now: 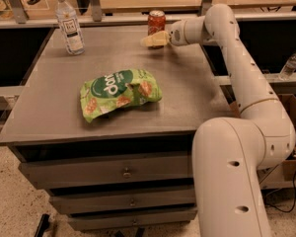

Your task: Pick coke can

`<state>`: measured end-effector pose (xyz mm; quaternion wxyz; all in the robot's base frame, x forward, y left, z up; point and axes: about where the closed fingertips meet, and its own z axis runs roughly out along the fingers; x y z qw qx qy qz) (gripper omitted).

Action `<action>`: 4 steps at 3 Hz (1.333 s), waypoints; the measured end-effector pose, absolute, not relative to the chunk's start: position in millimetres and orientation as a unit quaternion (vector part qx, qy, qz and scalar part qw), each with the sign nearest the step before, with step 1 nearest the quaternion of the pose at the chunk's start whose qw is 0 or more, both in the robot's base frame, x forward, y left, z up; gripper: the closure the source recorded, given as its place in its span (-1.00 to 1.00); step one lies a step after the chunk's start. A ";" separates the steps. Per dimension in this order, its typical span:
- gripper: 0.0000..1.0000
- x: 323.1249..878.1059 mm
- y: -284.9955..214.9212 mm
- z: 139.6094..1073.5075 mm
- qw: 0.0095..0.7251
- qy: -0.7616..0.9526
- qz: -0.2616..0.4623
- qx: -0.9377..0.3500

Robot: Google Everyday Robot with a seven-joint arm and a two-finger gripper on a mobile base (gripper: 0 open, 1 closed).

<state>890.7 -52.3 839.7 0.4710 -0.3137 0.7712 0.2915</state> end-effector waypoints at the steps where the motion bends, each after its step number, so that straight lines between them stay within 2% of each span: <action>1: -0.19 887.0 -54.3 841.3 0.466 0.766 0.295 -0.330; 3: 0.74 883.4 -62.6 851.3 0.468 0.762 0.300 -0.332; 4: 1.00 876.9 -68.7 866.1 0.474 0.754 0.305 -0.337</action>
Offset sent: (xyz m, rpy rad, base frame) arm 0.0178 -0.0273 0.0227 -0.0096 -0.0072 0.0424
